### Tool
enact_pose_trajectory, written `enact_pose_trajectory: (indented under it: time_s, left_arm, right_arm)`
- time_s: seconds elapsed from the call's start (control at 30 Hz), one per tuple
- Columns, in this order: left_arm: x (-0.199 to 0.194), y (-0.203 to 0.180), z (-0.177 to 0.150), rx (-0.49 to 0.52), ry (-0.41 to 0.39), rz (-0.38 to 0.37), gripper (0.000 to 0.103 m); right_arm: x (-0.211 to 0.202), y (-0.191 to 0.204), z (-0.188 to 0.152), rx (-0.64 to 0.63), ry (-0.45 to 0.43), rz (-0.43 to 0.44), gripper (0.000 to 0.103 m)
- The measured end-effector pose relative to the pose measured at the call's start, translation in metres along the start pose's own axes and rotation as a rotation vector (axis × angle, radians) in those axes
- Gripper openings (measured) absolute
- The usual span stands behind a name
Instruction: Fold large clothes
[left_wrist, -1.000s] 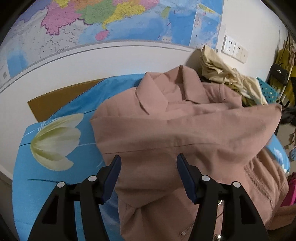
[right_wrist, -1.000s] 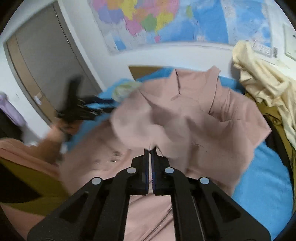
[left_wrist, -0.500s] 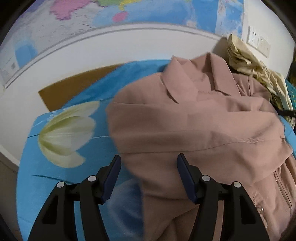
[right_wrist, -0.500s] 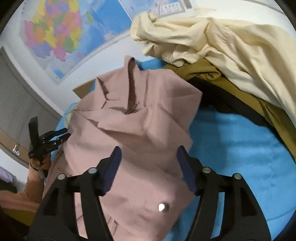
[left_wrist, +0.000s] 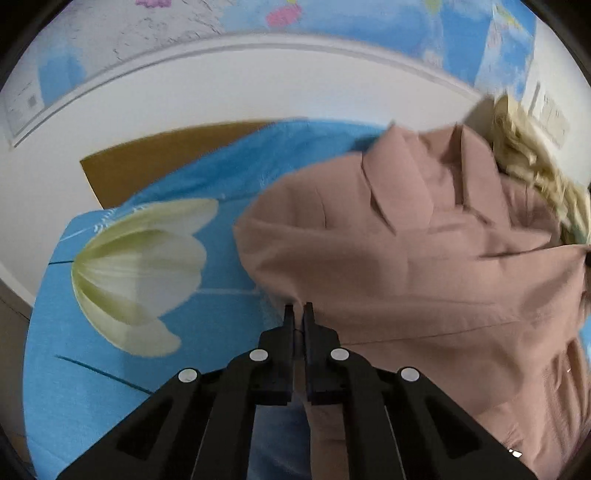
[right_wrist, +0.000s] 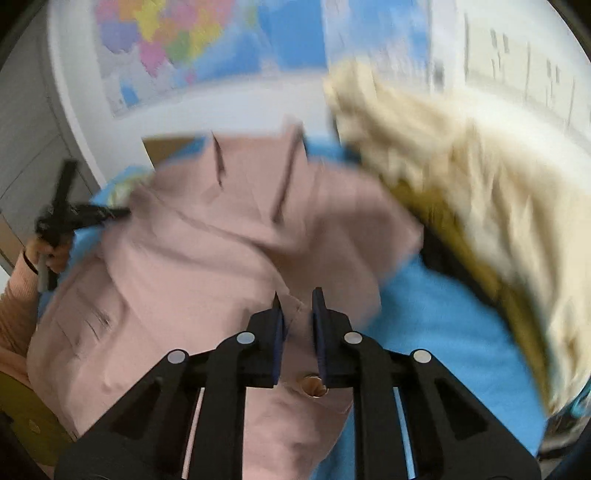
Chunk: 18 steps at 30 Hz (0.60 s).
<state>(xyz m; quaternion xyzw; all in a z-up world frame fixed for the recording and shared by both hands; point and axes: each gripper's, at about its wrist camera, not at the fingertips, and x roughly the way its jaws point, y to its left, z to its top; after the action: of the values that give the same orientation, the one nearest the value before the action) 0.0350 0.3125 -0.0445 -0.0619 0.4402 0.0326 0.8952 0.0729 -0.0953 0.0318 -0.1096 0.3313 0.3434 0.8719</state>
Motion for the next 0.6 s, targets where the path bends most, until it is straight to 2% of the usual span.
enact_pose_trajectory:
  time_s: [0.1, 0.17, 0.2, 0.23, 0.3, 0.37, 0.47, 0.53, 0.57, 0.6]
  left_arm:
    - [-0.013, 0.007, 0.003, -0.052, -0.053, 0.018, 0.003]
    - [-0.017, 0.014, 0.001, -0.090, -0.076, 0.037, 0.003]
    - [-0.016, 0.017, 0.000, -0.100, -0.068, 0.043, 0.003]
    - [-0.014, 0.018, -0.002, -0.096, -0.056, 0.046, 0.003]
    - [-0.011, 0.017, -0.006, -0.079, -0.052, 0.060, 0.005]
    - [-0.008, 0.017, -0.007, -0.078, -0.040, 0.070, 0.008]
    - [-0.019, 0.016, -0.006, -0.080, -0.087, 0.064, 0.012]
    - [-0.037, 0.010, -0.007, -0.053, -0.149, 0.024, 0.024]
    - [-0.043, 0.006, -0.007, -0.037, -0.171, 0.011, 0.029]
    - [-0.051, -0.001, -0.009, -0.001, -0.194, -0.015, 0.031]
  right_arm:
    - [-0.004, 0.004, 0.023, -0.039, -0.091, 0.005, 0.014]
    - [0.025, -0.005, 0.029, -0.008, -0.026, 0.005, 0.015]
    - [0.049, -0.012, 0.026, 0.011, 0.045, 0.000, 0.016]
    - [0.063, -0.017, 0.022, 0.023, 0.078, -0.031, 0.020]
    - [0.099, -0.029, 0.008, 0.069, 0.176, -0.081, 0.038]
    - [0.110, -0.038, -0.002, 0.119, 0.192, -0.073, 0.039]
    - [0.093, -0.042, -0.005, 0.158, 0.125, -0.058, 0.040]
    - [0.070, -0.038, -0.004, 0.145, 0.059, -0.089, 0.044]
    - [0.060, -0.035, -0.003, 0.139, 0.031, -0.085, 0.044]
    - [0.049, -0.029, -0.003, 0.128, 0.003, -0.045, 0.044]
